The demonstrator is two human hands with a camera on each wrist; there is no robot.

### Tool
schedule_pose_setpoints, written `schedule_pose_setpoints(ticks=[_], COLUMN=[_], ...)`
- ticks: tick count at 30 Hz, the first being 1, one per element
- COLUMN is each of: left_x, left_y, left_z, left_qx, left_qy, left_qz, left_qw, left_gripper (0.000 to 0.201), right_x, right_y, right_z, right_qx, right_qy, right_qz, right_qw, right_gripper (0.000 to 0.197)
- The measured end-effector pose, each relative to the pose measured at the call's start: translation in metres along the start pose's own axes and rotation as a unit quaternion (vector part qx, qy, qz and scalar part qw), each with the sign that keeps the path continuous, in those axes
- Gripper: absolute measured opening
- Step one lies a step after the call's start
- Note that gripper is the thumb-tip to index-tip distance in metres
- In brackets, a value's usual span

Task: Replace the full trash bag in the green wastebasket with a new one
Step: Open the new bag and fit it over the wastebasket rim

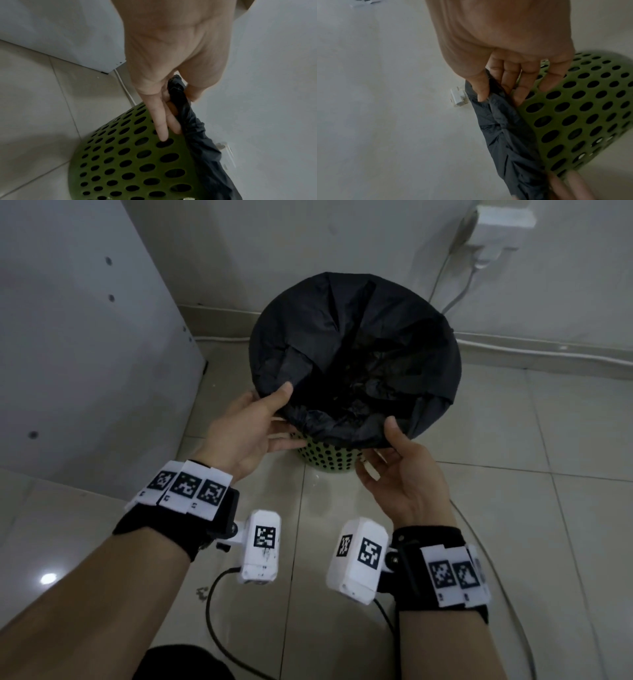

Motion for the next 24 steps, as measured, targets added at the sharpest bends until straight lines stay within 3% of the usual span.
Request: schedule_pose_setpoints(ticks=[3, 5, 8, 10, 14, 18, 24], left_x=[0.003, 0.006, 0.011, 0.009, 0.001, 0.002, 0.004], left_y=[-0.006, -0.014, -0.016, -0.012, -0.005, -0.01, -0.011], left_z=[-0.011, -0.02, -0.028, -0.027, -0.016, -0.018, -0.015], left_qx=[0.015, 0.04, 0.036, 0.027, 0.021, 0.019, 0.001], left_qy=[0.046, 0.043, 0.039, 0.046, 0.025, 0.047, 0.031], left_qz=[0.013, 0.039, 0.062, 0.039, 0.009, 0.045, 0.075], left_qw=[0.999, 0.998, 0.997, 0.998, 0.999, 0.998, 0.997], left_gripper=[0.01, 0.02, 0.015, 0.006, 0.033, 0.019, 0.014], right_x=[0.008, 0.006, -0.002, -0.003, 0.014, 0.021, 0.012], right_y=[0.004, 0.005, 0.002, 0.001, 0.006, 0.006, 0.003], right_z=[-0.001, -0.003, 0.001, 0.01, 0.032, 0.035, 0.042], right_qx=[-0.024, -0.009, -0.022, -0.032, -0.035, -0.006, -0.002], right_qy=[0.037, 0.012, -0.051, -0.088, -0.13, -0.144, -0.181], right_qz=[0.011, -0.011, -0.022, -0.013, 0.016, 0.004, 0.006], right_qw=[0.999, 1.0, 0.998, 0.996, 0.991, 0.99, 0.983], right_gripper=[0.032, 0.038, 0.025, 0.018, 0.017, 0.03, 0.014])
Point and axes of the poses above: each hand's wrist, its own y-axis away from the middle knuckle, its own z-axis out of the palm, x = y × z, the point moved 1 cm from there along -y, towards the middle knuckle, and after that the axes turned 1 degree about -z, right-handed, at the moved point
